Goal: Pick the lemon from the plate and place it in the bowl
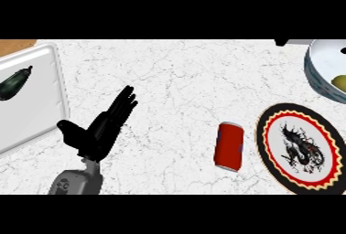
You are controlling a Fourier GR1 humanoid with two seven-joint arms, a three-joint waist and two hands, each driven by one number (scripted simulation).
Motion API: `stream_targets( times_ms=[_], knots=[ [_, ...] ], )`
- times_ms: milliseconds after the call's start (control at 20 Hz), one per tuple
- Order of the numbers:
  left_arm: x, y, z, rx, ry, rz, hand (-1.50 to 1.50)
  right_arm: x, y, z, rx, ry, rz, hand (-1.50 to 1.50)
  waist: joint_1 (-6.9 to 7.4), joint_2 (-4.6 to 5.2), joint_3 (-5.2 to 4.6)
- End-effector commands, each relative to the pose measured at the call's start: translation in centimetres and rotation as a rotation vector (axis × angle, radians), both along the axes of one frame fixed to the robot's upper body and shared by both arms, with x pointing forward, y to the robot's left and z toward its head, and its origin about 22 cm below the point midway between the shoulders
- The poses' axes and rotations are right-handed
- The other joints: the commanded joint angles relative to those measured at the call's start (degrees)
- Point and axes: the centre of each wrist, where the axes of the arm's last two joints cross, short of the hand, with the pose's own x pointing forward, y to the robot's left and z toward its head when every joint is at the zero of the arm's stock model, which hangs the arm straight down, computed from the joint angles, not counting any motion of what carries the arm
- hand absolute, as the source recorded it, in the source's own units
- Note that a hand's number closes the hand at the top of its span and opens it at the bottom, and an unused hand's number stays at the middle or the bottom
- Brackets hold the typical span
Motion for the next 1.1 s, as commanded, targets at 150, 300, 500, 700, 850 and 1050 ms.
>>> stream_targets(
  times_ms=[150, 300, 500, 700, 850, 1050],
  knots=[
    [0.4, 2.9, 0.1, -0.007, 0.027, 0.060, 0.00, -1.1, -0.7, -1.0, 0.114, -0.382, 0.149, -1.50, -2.88, -1.34, -0.36],
    [-0.7, 2.2, -0.3, -0.006, 0.036, 0.067, 0.00, -1.9, -1.0, -0.9, 0.158, -0.454, 0.196, -1.50, -3.75, -1.98, -0.48],
    [-1.5, 3.4, -0.8, 0.007, 0.049, 0.103, 0.00, -4.2, -1.4, -3.1, 0.190, -0.522, 0.265, -1.50, -5.68, -2.81, -0.60],
    [-1.8, 3.5, -1.1, 0.020, 0.055, 0.134, 0.00, -7.3, -1.2, -6.3, 0.174, -0.510, 0.328, -1.50, -7.48, -3.32, -0.70],
    [-1.9, 4.5, -1.3, 0.018, 0.064, 0.162, 0.00, -10.8, -1.7, -9.3, 0.161, -0.483, 0.354, 1.50, -9.34, -3.68, -0.77],
    [-2.2, 4.3, -0.9, 0.019, 0.054, 0.166, 0.00, -16.6, -0.8, -14.5, 0.164, -0.427, 0.361, 1.50, -10.39, -3.66, -0.74]
  ],
)
